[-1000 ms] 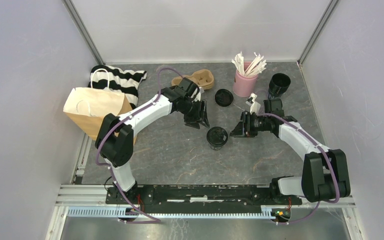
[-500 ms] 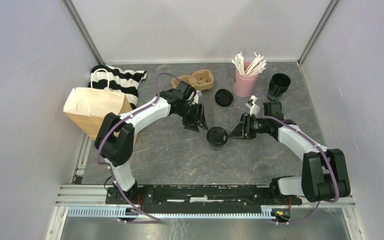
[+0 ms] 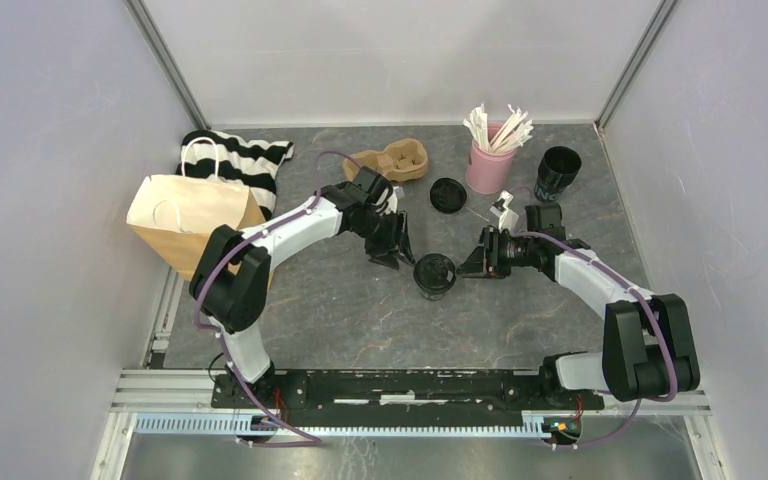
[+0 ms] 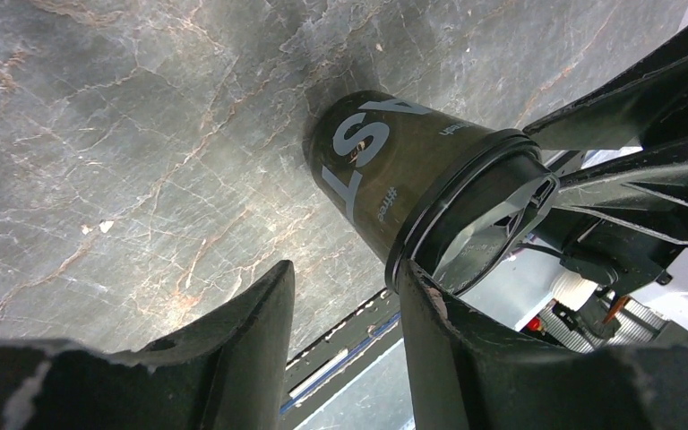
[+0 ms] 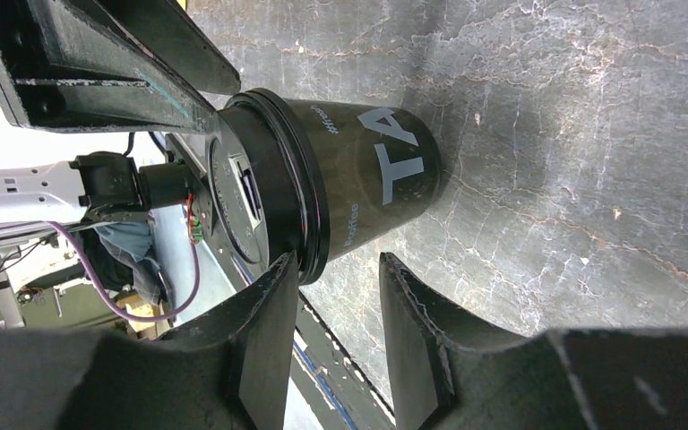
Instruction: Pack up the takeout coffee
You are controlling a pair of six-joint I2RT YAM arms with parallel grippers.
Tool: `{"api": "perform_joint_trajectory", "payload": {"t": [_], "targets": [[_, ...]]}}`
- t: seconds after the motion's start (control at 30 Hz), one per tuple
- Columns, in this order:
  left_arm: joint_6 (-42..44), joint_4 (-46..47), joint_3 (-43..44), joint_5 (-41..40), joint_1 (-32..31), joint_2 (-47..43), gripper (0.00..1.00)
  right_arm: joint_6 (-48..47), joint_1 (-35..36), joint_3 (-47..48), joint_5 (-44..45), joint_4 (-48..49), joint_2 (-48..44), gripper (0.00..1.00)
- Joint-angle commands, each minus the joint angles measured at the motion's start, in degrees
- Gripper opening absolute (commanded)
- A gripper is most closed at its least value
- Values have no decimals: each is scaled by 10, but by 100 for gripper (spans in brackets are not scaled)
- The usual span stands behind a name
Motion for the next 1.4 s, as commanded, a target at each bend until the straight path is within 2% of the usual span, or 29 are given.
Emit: {"api": "perform_joint_trajectory", "payload": {"t": [0.0, 0.47, 0.77, 1.03, 1.13, 1.37], "targets": [[-3, 11, 4, 15, -11, -6, 54, 2, 4, 0, -15, 21, 3, 45], [-5, 9, 0, 2, -26, 0, 55, 1, 14, -13, -1, 33, 19, 43], [34, -21, -44, -93, -36, 9, 51, -36, 17, -35, 86, 3, 27, 44], [47, -7, -90, -133, -45, 25, 49, -60, 16, -74, 126, 5, 44, 44], [49, -15, -87, -137, -45, 4, 49, -62, 16, -42, 106, -19, 31, 45], [30, -42, 5, -99, -39, -19, 54, -52, 16, 54, 37, -47, 30, 46]]}}
